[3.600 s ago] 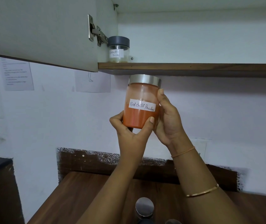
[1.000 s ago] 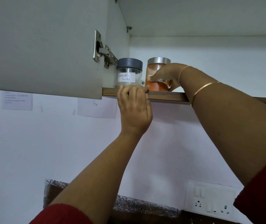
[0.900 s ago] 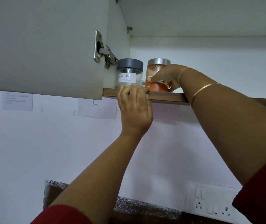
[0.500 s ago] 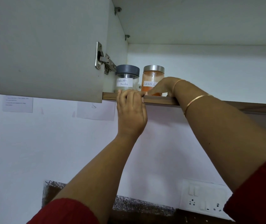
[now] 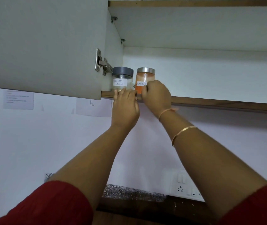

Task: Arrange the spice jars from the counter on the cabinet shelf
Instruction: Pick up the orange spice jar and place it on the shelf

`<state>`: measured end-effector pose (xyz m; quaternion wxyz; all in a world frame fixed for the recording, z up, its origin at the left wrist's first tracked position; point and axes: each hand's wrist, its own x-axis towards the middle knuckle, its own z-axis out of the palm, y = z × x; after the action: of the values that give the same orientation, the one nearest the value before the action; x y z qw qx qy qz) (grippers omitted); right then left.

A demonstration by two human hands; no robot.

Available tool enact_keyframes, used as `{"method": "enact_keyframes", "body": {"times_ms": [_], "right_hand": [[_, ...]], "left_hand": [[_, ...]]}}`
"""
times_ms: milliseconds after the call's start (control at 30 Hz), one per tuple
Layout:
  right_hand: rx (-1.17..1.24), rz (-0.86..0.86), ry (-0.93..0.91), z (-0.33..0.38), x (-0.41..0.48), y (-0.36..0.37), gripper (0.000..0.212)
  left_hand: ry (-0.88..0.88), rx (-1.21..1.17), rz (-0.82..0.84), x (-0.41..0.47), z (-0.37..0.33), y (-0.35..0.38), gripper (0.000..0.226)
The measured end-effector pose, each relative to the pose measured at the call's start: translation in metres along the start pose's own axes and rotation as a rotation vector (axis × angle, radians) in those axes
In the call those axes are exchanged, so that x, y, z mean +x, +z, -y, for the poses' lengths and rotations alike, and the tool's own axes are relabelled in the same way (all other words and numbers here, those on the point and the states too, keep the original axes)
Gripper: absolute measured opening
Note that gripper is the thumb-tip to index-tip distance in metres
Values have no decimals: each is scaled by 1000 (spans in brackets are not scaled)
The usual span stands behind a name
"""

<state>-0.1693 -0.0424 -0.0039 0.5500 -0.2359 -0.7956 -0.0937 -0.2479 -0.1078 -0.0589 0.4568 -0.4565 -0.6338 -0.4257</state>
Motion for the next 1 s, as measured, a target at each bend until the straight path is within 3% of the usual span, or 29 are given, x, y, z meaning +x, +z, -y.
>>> {"method": "enact_keyframes", "body": {"times_ms": [133,233,400,567,700,900,1000], "right_hand": [[-62,-85,-222,-7,-39,11,29],[-89,-124,-255,-13,-67,22,41],[-64,-118,-255,-21,-118,46,40],[6,104,-108,-30,-197,71,46],[111,386,-23,-35,-271,86,45],[214,821,-24,-37,-377,97,44],[227,1016,-63,-37,-419,97,53]], "left_hand": [[32,36,48,-6,2,-3,39],[74,69,86,-24,3,2,48],[71,103,192,-82,13,16,47],[-58,118,365,-169,30,24,44],[-135,90,510,-251,38,19,37],[-378,88,850,-374,44,0,38],[-450,108,977,-420,45,-15,36]]}}
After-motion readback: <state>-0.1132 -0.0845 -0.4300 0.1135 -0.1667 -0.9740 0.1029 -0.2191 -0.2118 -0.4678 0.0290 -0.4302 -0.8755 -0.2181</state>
